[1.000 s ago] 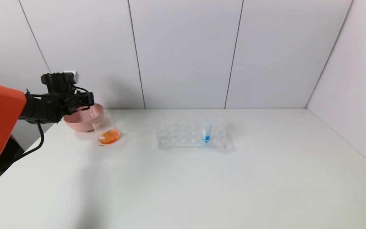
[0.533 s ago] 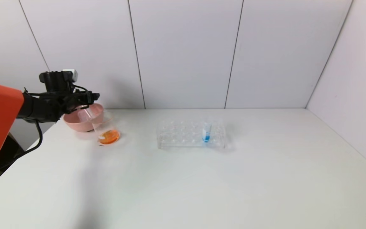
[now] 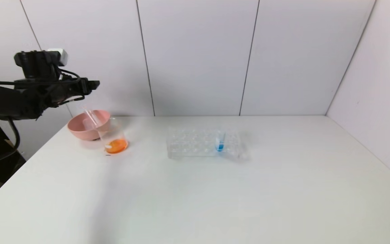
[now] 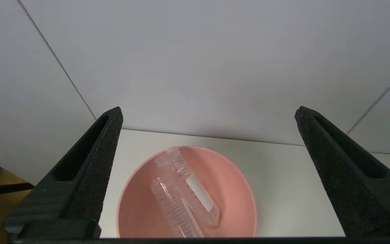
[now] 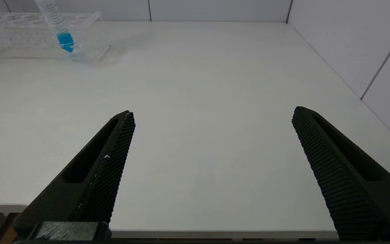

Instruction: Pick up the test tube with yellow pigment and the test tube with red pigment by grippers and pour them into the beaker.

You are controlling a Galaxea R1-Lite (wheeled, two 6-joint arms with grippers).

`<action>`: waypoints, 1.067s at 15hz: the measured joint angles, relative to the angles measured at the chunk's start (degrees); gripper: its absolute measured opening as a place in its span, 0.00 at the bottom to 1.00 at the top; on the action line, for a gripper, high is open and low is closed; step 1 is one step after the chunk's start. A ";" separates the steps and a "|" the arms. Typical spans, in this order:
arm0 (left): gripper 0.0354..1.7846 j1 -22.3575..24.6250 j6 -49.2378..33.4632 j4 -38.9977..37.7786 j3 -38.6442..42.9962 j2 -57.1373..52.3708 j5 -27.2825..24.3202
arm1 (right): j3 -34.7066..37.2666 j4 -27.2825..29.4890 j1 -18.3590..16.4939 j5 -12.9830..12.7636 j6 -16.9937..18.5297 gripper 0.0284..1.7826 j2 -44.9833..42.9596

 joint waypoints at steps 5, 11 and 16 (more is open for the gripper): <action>0.99 -1.38 0.16 0.05 14.38 -22.97 -7.85 | 0.00 -0.02 0.00 0.00 0.00 0.95 0.00; 0.99 -1.82 0.63 5.36 32.55 -56.48 -22.30 | 0.00 0.00 0.00 0.00 0.00 0.95 0.00; 0.99 -2.43 1.49 14.96 45.14 -87.35 -25.75 | 0.00 0.00 0.00 0.00 0.00 0.95 0.00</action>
